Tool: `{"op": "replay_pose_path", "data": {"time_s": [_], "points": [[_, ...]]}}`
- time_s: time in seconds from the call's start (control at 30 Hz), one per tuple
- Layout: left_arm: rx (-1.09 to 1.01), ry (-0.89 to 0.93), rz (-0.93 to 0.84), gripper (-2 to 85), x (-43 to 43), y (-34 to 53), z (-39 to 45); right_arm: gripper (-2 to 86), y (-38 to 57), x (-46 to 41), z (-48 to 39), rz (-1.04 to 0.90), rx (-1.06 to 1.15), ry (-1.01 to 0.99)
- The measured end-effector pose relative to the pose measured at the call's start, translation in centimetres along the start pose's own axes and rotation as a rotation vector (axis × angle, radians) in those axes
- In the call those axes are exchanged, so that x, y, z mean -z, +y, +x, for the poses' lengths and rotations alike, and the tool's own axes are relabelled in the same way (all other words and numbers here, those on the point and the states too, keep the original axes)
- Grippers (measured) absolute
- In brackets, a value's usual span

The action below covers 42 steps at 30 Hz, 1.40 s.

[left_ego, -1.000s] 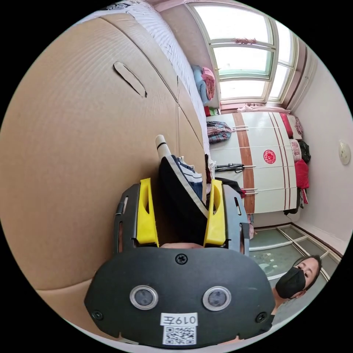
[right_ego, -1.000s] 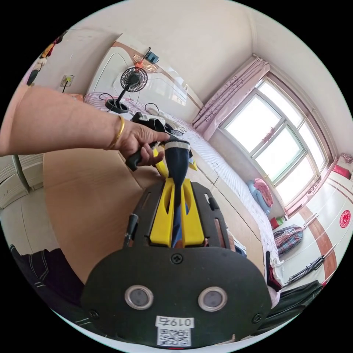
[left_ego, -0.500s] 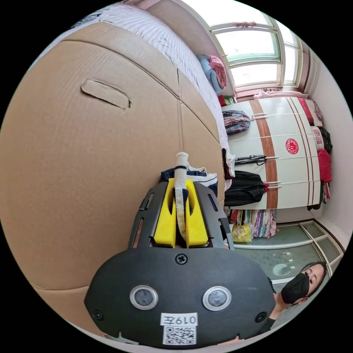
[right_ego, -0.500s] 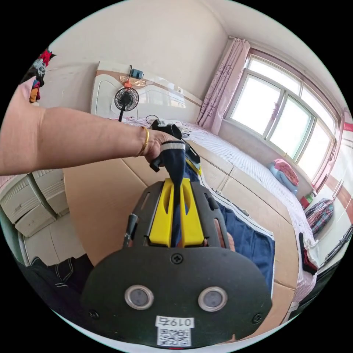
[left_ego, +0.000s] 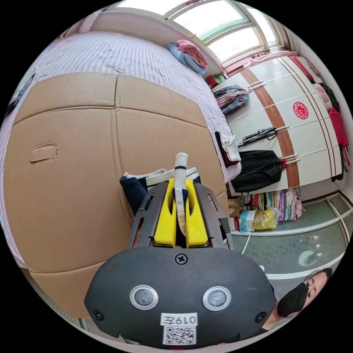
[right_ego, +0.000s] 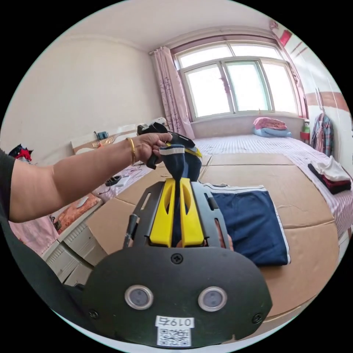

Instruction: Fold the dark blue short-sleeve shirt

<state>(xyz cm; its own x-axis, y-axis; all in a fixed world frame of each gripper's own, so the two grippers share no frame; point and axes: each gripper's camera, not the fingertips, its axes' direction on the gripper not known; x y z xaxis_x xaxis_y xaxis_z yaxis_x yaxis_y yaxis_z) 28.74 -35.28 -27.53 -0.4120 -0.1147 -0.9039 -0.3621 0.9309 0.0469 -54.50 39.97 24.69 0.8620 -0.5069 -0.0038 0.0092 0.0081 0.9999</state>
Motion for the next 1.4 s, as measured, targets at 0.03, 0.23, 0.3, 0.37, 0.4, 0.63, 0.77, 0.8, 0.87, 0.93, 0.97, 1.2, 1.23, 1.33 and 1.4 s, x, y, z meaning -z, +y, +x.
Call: {"op": "replay_pose_path", "data": {"time_s": [0.03, 0.23, 0.3, 0.37, 0.4, 0.63, 0.77, 0.8, 0.87, 0.93, 0.97, 1.2, 1.23, 1.33, 1.4], "points": [[-0.007, -0.016, -0.013, 2.9, -2.4, -0.6, 1.7, -0.2, 0.4, 1.4, 2.4, 0.017, -0.04, 0.004], [-0.034, -0.104, -0.113, 2.8, -16.0, -2.8, 8.5, 0.2, 3.3, 6.6, 14.2, 0.048, -0.271, 0.037], [-0.037, -0.133, -0.146, 2.8, -20.1, -3.1, 9.7, 0.2, 4.3, 7.7, 17.7, 0.048, -0.347, 0.038], [-0.021, -0.158, -0.187, 2.9, -25.4, -3.2, 10.5, 0.3, 5.7, 8.9, 22.2, 0.044, -0.45, 0.039], [-0.018, -0.163, -0.196, 2.9, -26.6, -3.2, 10.6, 0.3, 6.1, 9.2, 23.4, 0.043, -0.476, 0.037], [0.015, -0.263, -0.245, 3.6, -37.2, -1.5, 11.2, 0.4, 8.8, 11.2, 33.4, -0.008, -0.666, 0.006], [0.001, -0.248, -0.232, 5.0, -40.1, 0.5, 11.4, 0.4, 9.7, 12.4, 37.9, -0.018, -0.765, -0.028], [0.002, -0.239, -0.228, 5.2, -40.5, 0.8, 11.4, 0.4, 9.9, 12.5, 38.5, -0.022, -0.788, -0.037], [0.019, -0.211, -0.204, 6.2, -41.6, 2.1, 11.0, 0.3, 10.7, 13.1, 41.1, -0.009, -0.877, -0.088], [0.025, -0.16, -0.196, 6.8, -42.5, 3.4, 10.7, 0.3, 11.2, 13.6, 42.9, 0.0, -0.928, -0.117], [0.028, -0.13, -0.173, 7.0, -42.9, 4.4, 10.6, 0.3, 11.4, 13.9, 44.0, 0.006, -0.956, -0.135], [-0.135, -0.102, -0.026, 6.8, -43.1, 11.1, 10.9, 0.2, 12.6, 15.2, 49.2, 0.034, -1.059, -0.204], [-0.172, -0.103, 0.002, 6.6, -42.8, 12.7, 11.0, 0.2, 12.8, 15.4, 49.8, 0.041, -1.068, -0.207], [-0.327, -0.067, 0.084, 5.2, -41.6, 17.8, 11.4, 0.2, 12.8, 15.8, 51.6, 0.035, -1.071, -0.216], [-0.51, -0.069, 0.107, 4.2, -41.1, 22.5, 12.4, 0.3, 12.9, 15.9, 52.7, 0.028, -1.079, -0.228]]}}
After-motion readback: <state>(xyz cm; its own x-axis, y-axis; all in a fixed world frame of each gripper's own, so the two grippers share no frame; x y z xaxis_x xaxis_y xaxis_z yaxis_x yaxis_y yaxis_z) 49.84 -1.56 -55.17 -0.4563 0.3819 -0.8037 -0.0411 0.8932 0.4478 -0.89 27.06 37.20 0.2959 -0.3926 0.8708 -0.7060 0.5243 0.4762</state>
